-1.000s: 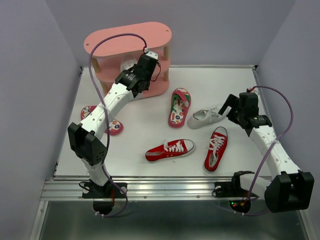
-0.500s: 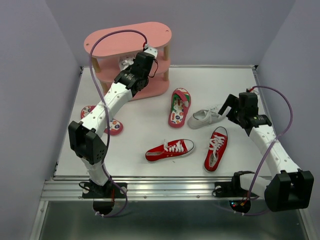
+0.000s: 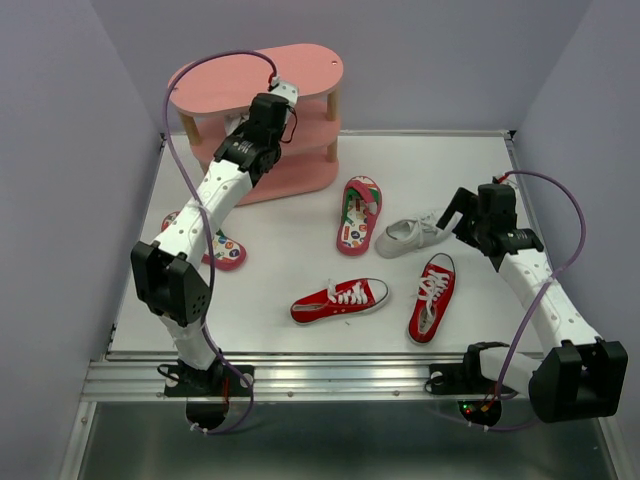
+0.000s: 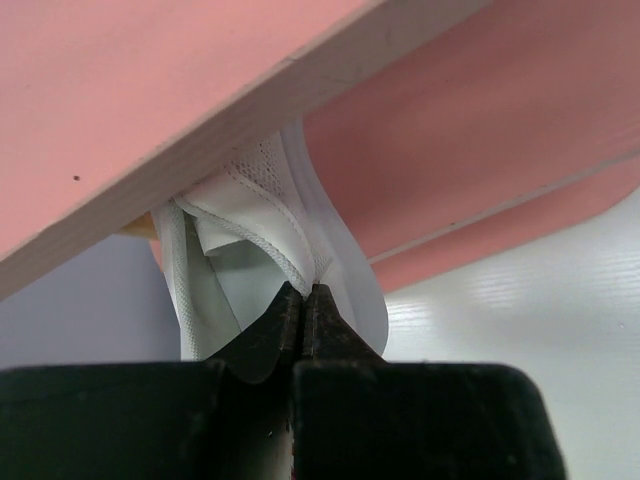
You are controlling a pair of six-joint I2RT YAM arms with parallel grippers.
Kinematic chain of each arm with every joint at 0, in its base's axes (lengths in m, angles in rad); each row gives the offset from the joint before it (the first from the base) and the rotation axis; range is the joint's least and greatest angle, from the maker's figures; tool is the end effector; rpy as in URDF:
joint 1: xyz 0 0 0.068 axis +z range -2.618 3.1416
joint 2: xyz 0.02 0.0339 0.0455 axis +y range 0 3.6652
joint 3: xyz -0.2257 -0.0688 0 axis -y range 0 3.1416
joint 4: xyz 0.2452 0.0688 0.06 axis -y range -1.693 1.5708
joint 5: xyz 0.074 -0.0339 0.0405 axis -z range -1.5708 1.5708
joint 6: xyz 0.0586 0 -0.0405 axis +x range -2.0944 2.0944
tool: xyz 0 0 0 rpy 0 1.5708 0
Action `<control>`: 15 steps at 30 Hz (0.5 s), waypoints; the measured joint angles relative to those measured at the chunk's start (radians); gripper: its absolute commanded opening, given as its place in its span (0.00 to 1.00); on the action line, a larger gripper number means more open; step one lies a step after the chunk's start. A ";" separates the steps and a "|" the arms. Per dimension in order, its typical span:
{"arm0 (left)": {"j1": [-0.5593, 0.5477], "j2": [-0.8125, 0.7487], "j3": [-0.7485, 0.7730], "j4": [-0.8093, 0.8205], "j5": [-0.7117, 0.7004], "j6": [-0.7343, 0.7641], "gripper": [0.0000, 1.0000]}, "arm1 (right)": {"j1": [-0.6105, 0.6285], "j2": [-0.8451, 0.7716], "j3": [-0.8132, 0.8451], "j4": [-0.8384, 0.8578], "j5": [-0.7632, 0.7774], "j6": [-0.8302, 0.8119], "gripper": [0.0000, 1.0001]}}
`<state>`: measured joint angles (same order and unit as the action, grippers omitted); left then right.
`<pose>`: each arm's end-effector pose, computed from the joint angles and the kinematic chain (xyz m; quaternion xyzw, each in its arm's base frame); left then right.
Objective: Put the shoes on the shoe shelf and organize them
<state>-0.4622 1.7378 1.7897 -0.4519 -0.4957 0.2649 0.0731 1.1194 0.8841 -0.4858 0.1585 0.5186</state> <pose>0.3838 -0.1601 0.3598 0.1606 0.8034 0.1507 0.5532 0.2730 0.0107 0.2307 0.2325 0.8786 0.0508 0.4141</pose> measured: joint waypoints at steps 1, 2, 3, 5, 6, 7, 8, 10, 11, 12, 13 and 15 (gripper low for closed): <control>0.006 0.000 0.000 0.005 0.005 0.004 0.00 | 0.000 0.000 0.000 0.000 0.000 0.000 1.00; 0.012 0.000 0.000 0.008 0.007 0.005 0.00 | 0.000 0.000 0.000 0.000 0.000 0.000 1.00; 0.018 0.000 0.000 0.011 0.010 0.008 0.00 | 0.000 0.000 0.000 0.000 0.000 0.000 1.00; 0.026 0.000 0.000 0.019 0.014 0.014 0.00 | 0.000 0.000 0.000 0.000 0.000 0.000 1.00; 0.027 0.001 0.000 0.024 0.016 0.018 0.00 | 0.000 0.000 0.000 0.000 0.000 0.000 1.00; 0.027 0.002 0.000 0.029 0.017 0.019 0.00 | 0.000 0.000 0.000 0.000 0.000 0.000 1.00; 0.026 0.005 0.000 0.038 0.018 0.024 0.00 | 0.000 0.000 0.000 0.000 0.000 0.000 1.00; 0.028 0.016 0.000 0.058 0.019 0.031 0.00 | 0.000 0.000 0.000 0.000 0.000 0.000 1.00; 0.029 0.023 0.000 0.063 0.022 0.034 0.00 | 0.000 0.000 0.000 0.000 0.000 0.000 1.00; 0.032 0.031 0.000 0.069 0.024 0.036 0.00 | 0.000 0.000 0.000 0.000 0.000 0.000 1.00; 0.032 0.043 0.000 0.071 0.028 0.039 0.00 | 0.000 0.000 0.000 0.000 0.000 0.000 1.00; 0.037 0.063 0.000 0.071 0.040 0.040 0.00 | 0.000 0.000 0.000 -0.001 0.000 0.000 1.00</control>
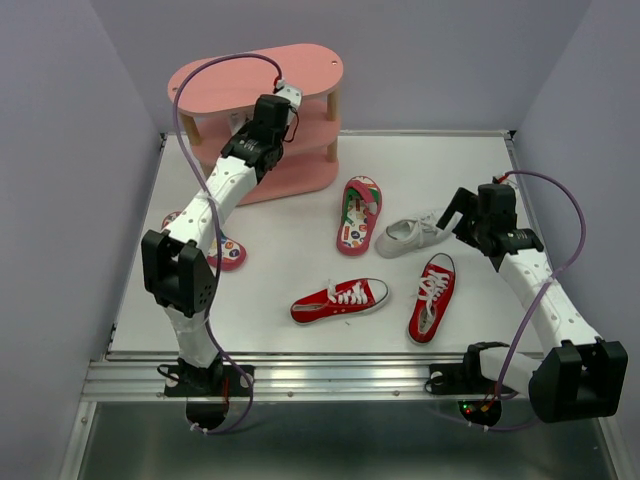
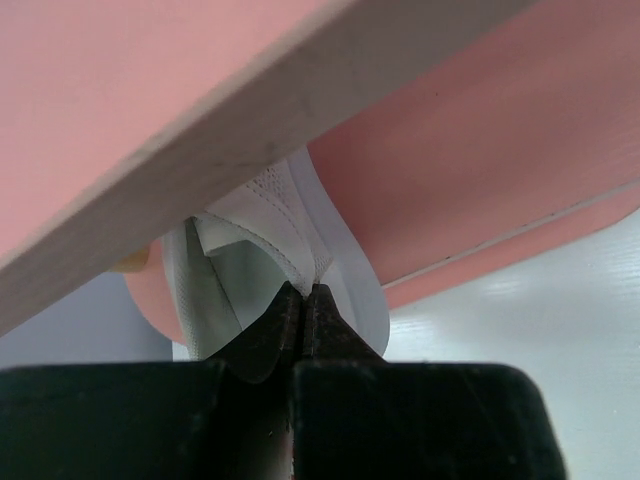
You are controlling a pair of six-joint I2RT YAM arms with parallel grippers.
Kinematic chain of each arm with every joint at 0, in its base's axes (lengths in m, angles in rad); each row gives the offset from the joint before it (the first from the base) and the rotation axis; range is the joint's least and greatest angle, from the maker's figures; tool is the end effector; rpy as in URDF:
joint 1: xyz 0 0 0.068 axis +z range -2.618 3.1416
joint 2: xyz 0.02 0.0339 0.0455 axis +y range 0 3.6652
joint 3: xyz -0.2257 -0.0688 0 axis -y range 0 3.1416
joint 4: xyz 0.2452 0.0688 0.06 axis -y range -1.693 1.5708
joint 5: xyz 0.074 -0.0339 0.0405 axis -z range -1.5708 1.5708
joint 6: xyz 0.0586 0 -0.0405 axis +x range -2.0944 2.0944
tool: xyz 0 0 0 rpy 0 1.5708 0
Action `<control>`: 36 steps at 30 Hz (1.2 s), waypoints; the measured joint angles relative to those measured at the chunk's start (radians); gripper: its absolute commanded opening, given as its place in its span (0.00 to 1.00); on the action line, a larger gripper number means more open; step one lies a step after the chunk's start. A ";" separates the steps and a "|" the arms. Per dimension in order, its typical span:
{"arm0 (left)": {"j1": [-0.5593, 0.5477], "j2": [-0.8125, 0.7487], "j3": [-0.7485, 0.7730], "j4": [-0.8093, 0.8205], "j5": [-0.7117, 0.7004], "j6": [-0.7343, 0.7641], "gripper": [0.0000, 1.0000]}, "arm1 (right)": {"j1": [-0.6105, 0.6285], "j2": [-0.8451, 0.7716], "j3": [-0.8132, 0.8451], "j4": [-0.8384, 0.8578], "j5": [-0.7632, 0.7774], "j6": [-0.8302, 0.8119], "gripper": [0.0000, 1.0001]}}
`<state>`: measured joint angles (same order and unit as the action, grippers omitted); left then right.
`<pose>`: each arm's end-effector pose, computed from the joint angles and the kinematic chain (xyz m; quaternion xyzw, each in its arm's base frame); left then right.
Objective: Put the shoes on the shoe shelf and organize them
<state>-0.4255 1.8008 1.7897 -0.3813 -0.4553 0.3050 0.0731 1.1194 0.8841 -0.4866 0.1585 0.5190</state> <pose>0.4062 -0.1558 0.3421 0.1722 0.8013 0.1547 0.5517 0.2729 0.0107 0.2306 0.2327 0.8787 0.0508 0.4137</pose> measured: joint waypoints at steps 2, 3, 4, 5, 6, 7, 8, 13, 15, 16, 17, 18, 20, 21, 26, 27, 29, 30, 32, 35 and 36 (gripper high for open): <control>0.003 0.018 0.000 0.001 0.010 0.001 0.00 | 0.000 0.000 0.000 0.000 0.000 0.000 1.00; 0.003 0.022 0.001 0.006 0.008 0.001 0.05 | 0.000 0.000 0.000 0.000 0.000 0.000 1.00; 0.003 0.022 0.002 0.005 0.009 -0.002 0.11 | 0.000 0.000 0.001 0.000 0.000 0.000 1.00; 0.003 0.022 0.002 0.003 0.010 -0.003 0.24 | 0.000 0.000 0.002 -0.001 0.000 0.000 1.00; 0.005 0.022 0.003 0.004 0.010 -0.007 0.33 | 0.000 0.000 0.003 -0.001 0.000 0.000 1.00; 0.006 0.022 0.004 0.005 0.010 -0.010 0.37 | 0.000 0.000 0.005 0.000 0.000 0.000 1.00; 0.006 0.022 0.004 0.010 0.009 -0.013 0.45 | 0.000 0.000 0.005 0.000 0.000 0.000 1.00; 0.015 0.022 0.010 0.036 0.005 -0.023 0.64 | 0.000 0.000 0.006 -0.001 0.000 0.000 1.00; 0.015 0.022 0.012 0.033 0.002 -0.030 0.65 | 0.000 0.000 0.008 -0.002 0.000 0.000 1.00; 0.016 0.022 0.012 0.030 0.002 -0.033 0.66 | 0.000 0.000 0.010 -0.002 0.000 0.000 1.00; 0.015 0.022 0.012 0.026 0.002 -0.037 0.66 | 0.000 0.000 0.011 -0.002 0.000 0.000 1.00; 0.015 0.022 0.012 0.022 0.002 -0.042 0.66 | 0.000 0.000 0.013 -0.002 0.000 0.000 1.00; 0.015 0.021 0.012 0.016 0.002 -0.051 0.66 | 0.000 0.000 0.013 -0.002 0.000 0.000 1.00; 0.015 0.017 0.011 0.013 0.002 -0.058 0.66 | 0.000 0.000 0.014 -0.002 0.000 0.000 1.00; 0.003 -0.071 -0.039 -0.015 0.005 -0.095 0.66 | 0.000 0.000 0.018 -0.003 -0.001 0.000 1.00; -0.002 -0.098 -0.050 -0.021 0.006 -0.100 0.66 | 0.000 0.000 0.018 -0.003 -0.002 0.000 1.00; -0.013 -0.153 -0.074 -0.026 0.006 -0.111 0.66 | 0.000 0.000 0.018 -0.003 -0.002 0.000 1.00; -0.022 -0.193 -0.090 -0.031 0.007 -0.122 0.66 | 0.000 0.000 0.018 -0.003 -0.003 0.000 1.00; -0.035 -0.245 -0.107 -0.034 0.008 -0.132 0.66 | 0.000 0.000 0.018 -0.003 -0.005 0.001 1.00; -0.064 -0.335 -0.155 -0.037 0.012 -0.154 0.67 | 0.000 0.001 0.018 -0.003 -0.010 0.002 1.00; -0.074 -0.362 -0.172 -0.043 0.013 -0.161 0.67 | 0.000 0.002 0.018 -0.002 -0.011 0.002 1.00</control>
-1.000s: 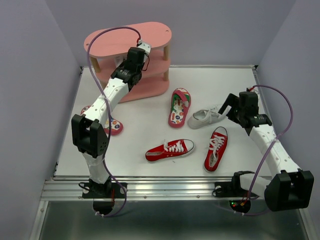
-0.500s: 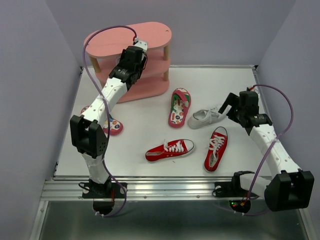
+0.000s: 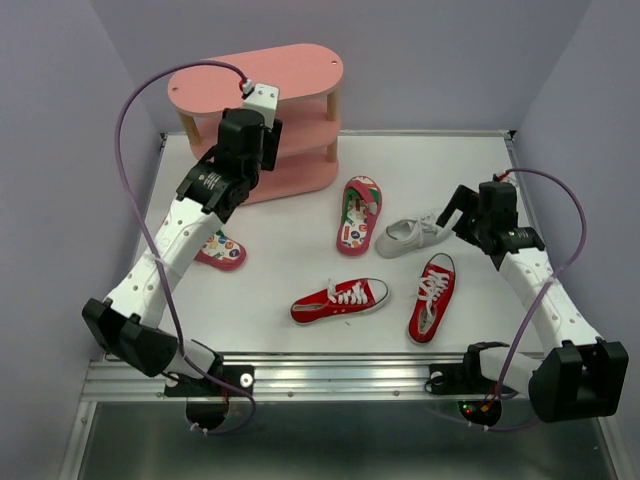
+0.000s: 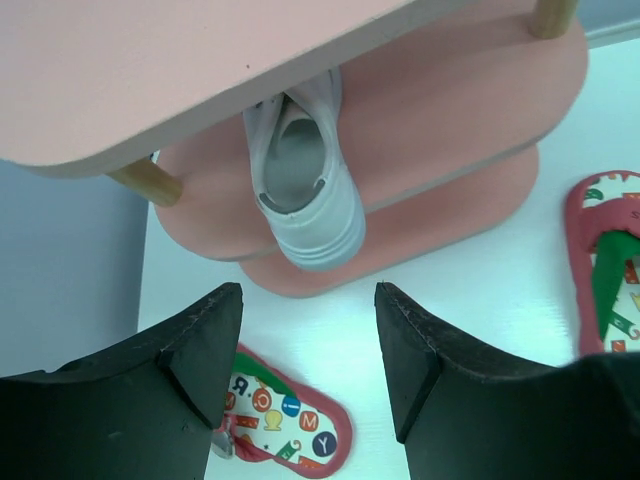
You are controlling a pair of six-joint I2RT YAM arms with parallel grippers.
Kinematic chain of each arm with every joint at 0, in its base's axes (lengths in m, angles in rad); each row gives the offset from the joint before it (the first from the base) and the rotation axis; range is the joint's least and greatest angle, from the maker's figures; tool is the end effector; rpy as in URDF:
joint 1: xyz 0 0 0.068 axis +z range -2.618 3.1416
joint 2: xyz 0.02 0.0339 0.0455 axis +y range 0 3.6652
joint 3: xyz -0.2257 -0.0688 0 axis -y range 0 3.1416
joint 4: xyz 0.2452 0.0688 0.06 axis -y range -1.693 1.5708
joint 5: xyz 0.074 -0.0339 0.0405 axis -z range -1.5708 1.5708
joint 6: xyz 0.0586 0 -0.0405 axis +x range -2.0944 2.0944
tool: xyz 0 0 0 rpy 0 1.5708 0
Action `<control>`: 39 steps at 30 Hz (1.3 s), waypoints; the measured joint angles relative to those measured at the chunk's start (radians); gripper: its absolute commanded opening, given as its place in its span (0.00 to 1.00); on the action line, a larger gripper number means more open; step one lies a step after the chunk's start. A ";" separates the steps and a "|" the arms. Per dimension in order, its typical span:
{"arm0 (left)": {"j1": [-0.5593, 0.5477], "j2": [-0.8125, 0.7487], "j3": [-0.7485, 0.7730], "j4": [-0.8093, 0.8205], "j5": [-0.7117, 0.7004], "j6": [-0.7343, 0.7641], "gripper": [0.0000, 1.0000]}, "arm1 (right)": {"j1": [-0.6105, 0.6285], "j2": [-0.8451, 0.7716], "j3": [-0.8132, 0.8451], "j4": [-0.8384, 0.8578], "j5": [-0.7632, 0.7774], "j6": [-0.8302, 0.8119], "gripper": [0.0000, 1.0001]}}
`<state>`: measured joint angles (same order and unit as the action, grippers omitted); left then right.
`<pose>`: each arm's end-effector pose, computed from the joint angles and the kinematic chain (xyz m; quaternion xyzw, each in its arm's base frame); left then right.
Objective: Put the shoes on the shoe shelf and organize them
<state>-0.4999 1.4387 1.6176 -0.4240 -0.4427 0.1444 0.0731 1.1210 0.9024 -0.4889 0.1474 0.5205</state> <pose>0.3140 -0.1429 0.4091 0.1153 0.7722 0.0642 0.6215 0.2744 0.0115 0.2364 0.2310 0.8764 0.0581 0.4185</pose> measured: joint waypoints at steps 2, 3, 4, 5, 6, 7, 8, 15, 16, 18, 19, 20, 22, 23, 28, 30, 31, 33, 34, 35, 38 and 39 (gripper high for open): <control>-0.025 -0.044 -0.029 -0.007 -0.001 -0.017 0.67 | 0.000 0.000 0.000 0.000 -0.002 0.000 1.00; -0.035 -0.060 -0.041 -0.011 -0.001 -0.024 0.67 | 0.000 0.000 0.000 0.000 -0.003 0.000 1.00; -0.046 -0.070 -0.049 -0.017 -0.002 -0.031 0.67 | 0.000 0.000 0.000 0.000 -0.003 0.000 1.00; -0.059 -0.083 -0.061 -0.023 -0.002 -0.040 0.66 | 0.000 0.000 0.000 0.000 -0.004 0.000 1.00; -0.075 -0.095 -0.081 -0.026 0.002 -0.056 0.66 | 0.000 0.001 0.000 0.000 -0.005 0.000 1.00; -0.087 -0.105 -0.098 -0.033 0.005 -0.069 0.67 | 0.000 0.001 0.000 0.000 -0.006 0.000 1.00; -0.100 -0.114 -0.114 -0.039 0.006 -0.079 0.66 | 0.000 0.001 0.000 0.000 -0.006 0.000 1.00; -0.196 -0.191 -0.299 -0.092 0.004 -0.259 0.66 | 0.000 0.001 0.000 0.001 -0.012 0.008 1.00; -0.197 -0.206 -0.336 -0.093 -0.008 -0.297 0.66 | 0.000 0.001 0.000 0.001 -0.013 0.008 1.00; -0.194 -0.242 -0.412 -0.119 -0.045 -0.377 0.66 | 0.000 0.002 0.000 0.001 -0.014 0.008 1.00; -0.186 -0.260 -0.451 -0.134 -0.065 -0.418 0.66 | 0.000 0.002 0.000 0.002 -0.015 0.008 1.00; -0.175 -0.277 -0.485 -0.138 -0.081 -0.459 0.66 | 0.000 0.004 0.000 0.003 -0.017 0.008 1.00; -0.130 -0.307 -0.541 -0.158 -0.096 -0.530 0.80 | 0.000 0.012 0.000 0.004 -0.021 0.008 1.00; -0.085 -0.323 -0.568 -0.156 -0.096 -0.559 0.86 | 0.000 0.016 0.000 0.004 -0.026 0.009 1.00; 0.164 -0.372 -0.666 -0.131 -0.052 -0.646 0.70 | 0.000 0.028 0.000 0.007 -0.042 0.011 1.00; 0.237 -0.363 -0.677 -0.097 -0.029 -0.667 0.67 | 0.000 0.028 0.000 0.014 -0.048 0.011 1.00; 0.280 -0.350 -0.681 -0.072 -0.011 -0.678 0.66 | 0.000 0.028 0.000 0.018 -0.050 0.011 1.00; 0.344 -0.322 -0.692 -0.025 0.013 -0.696 0.63 | 0.000 0.029 0.000 0.026 -0.052 0.011 1.00; 0.367 -0.305 -0.695 -0.005 0.024 -0.703 0.61 | 0.000 0.029 0.000 0.029 -0.054 0.011 1.00; 0.387 -0.283 -0.697 0.011 0.029 -0.712 0.60 | 0.000 0.029 0.000 0.029 -0.055 0.011 1.00; 0.414 -0.222 -0.705 0.067 0.033 -0.744 0.59 | 0.000 0.029 -0.001 0.030 -0.055 0.011 1.00; 0.415 -0.208 -0.706 0.079 0.032 -0.753 0.59 | 0.000 0.029 -0.001 0.030 -0.055 0.011 1.00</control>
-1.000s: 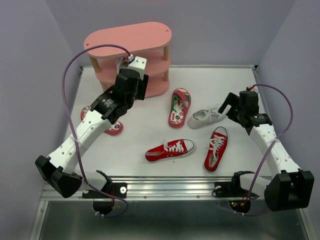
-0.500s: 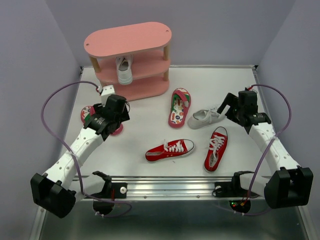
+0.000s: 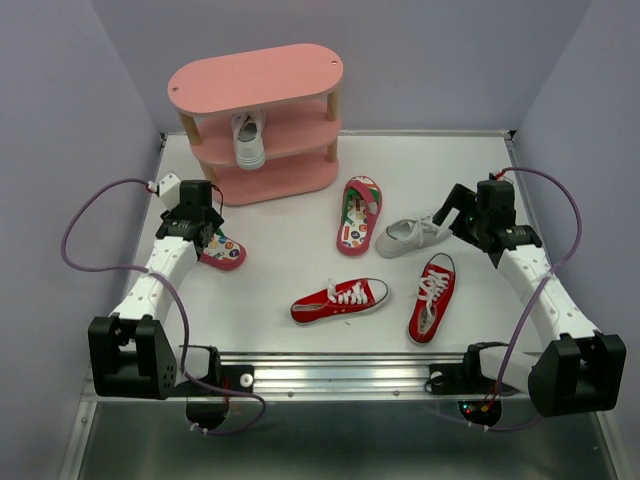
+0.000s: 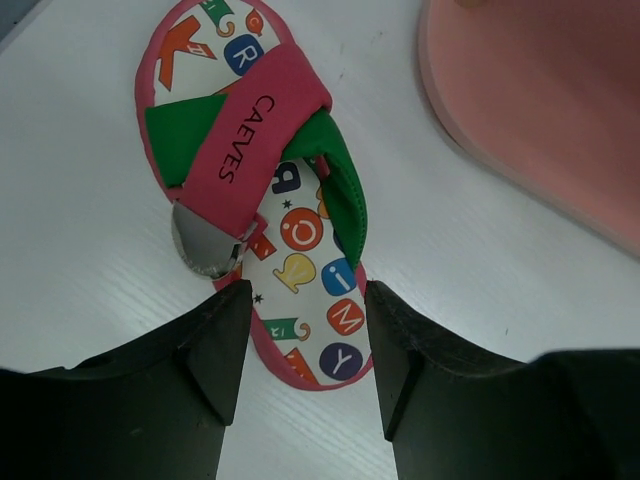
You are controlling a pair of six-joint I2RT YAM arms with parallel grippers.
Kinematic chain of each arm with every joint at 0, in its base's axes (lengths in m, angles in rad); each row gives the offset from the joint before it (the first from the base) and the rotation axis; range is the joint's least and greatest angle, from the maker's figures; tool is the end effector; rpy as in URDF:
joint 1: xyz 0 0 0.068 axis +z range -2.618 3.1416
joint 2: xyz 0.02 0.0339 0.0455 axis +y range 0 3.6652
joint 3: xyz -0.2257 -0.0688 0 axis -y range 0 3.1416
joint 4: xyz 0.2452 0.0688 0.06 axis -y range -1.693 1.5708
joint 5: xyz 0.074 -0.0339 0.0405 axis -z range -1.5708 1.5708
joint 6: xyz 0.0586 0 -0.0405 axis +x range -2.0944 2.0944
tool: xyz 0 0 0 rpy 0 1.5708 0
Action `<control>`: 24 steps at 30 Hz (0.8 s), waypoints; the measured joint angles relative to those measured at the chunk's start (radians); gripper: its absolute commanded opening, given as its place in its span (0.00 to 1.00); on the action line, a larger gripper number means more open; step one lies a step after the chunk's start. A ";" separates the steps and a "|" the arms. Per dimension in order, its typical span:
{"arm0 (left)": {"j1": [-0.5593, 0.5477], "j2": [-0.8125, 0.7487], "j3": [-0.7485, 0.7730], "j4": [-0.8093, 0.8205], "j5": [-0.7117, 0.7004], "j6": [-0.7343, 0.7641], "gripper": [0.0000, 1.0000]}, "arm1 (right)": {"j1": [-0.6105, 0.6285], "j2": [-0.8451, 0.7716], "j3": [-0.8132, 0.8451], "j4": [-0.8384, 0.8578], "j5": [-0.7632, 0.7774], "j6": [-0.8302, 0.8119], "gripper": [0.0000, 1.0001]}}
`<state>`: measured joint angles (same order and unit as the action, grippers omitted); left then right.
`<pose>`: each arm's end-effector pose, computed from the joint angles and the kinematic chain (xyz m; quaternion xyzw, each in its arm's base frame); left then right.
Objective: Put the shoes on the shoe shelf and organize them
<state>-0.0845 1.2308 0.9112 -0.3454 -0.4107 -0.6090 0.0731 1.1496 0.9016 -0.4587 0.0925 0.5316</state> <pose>0.2978 -0.0017 0.2274 -0.3144 0.8271 0.0269 0.4652 0.2804 0.0151 0.2315 0.2250 0.8790 0.0845 0.4118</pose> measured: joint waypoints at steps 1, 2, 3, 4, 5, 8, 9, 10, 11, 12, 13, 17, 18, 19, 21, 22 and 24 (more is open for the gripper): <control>0.002 0.016 -0.002 0.023 0.000 -0.012 0.59 | 0.000 0.000 0.000 0.000 0.000 0.000 1.00; 0.002 0.031 -0.003 0.039 0.000 -0.021 0.60 | 0.000 0.000 0.000 0.000 0.000 0.000 1.00; 0.003 0.050 -0.003 0.059 0.000 -0.031 0.61 | 0.000 0.001 0.000 0.001 0.000 0.000 1.00; 0.003 0.069 -0.003 0.082 0.000 -0.041 0.62 | 0.000 0.002 0.000 0.002 0.000 0.000 1.00; 0.003 0.084 -0.003 0.097 0.001 -0.048 0.64 | 0.000 0.004 0.000 0.003 0.000 0.000 1.00; 0.004 0.130 -0.003 0.130 -0.001 -0.070 0.66 | 0.000 0.005 0.000 0.003 0.000 0.000 1.00; 0.004 0.149 -0.003 0.143 -0.004 -0.077 0.66 | 0.000 0.005 0.000 0.003 0.000 0.000 1.00; 0.003 0.164 -0.003 0.153 -0.010 -0.085 0.66 | 0.000 0.005 0.000 0.003 0.000 0.000 1.00; 0.003 0.179 -0.003 0.159 -0.016 -0.090 0.68 | 0.000 0.005 0.000 0.003 0.000 0.000 1.00; 0.004 0.192 -0.003 0.167 -0.022 -0.095 0.70 | 0.000 0.005 0.000 0.003 0.000 0.000 1.00; 0.004 0.208 -0.003 0.175 -0.028 -0.101 0.71 | 0.000 0.005 0.000 0.003 0.000 0.000 1.00; 0.008 0.274 -0.003 0.197 -0.047 -0.122 0.73 | 0.000 0.008 0.000 0.003 0.000 0.000 1.00; 0.008 0.286 -0.003 0.201 -0.048 -0.126 0.73 | 0.000 0.010 0.000 0.003 -0.001 0.000 1.00; 0.008 0.300 -0.003 0.207 -0.053 -0.132 0.73 | 0.000 0.011 0.000 0.003 -0.001 0.000 1.00; 0.008 0.323 -0.003 0.220 -0.059 -0.141 0.72 | 0.000 0.015 0.000 0.003 -0.001 -0.001 1.00; 0.008 0.333 -0.003 0.226 -0.062 -0.145 0.71 | 0.000 0.017 0.000 0.003 -0.001 -0.001 1.00; 0.008 0.351 -0.003 0.235 -0.065 -0.153 0.70 | 0.000 0.019 0.000 0.003 -0.002 -0.002 1.00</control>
<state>-0.0769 1.5822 0.9085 -0.1108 -0.4755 -0.7624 0.0731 1.1687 0.9016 -0.4557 0.0906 0.5293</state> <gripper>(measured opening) 0.714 0.998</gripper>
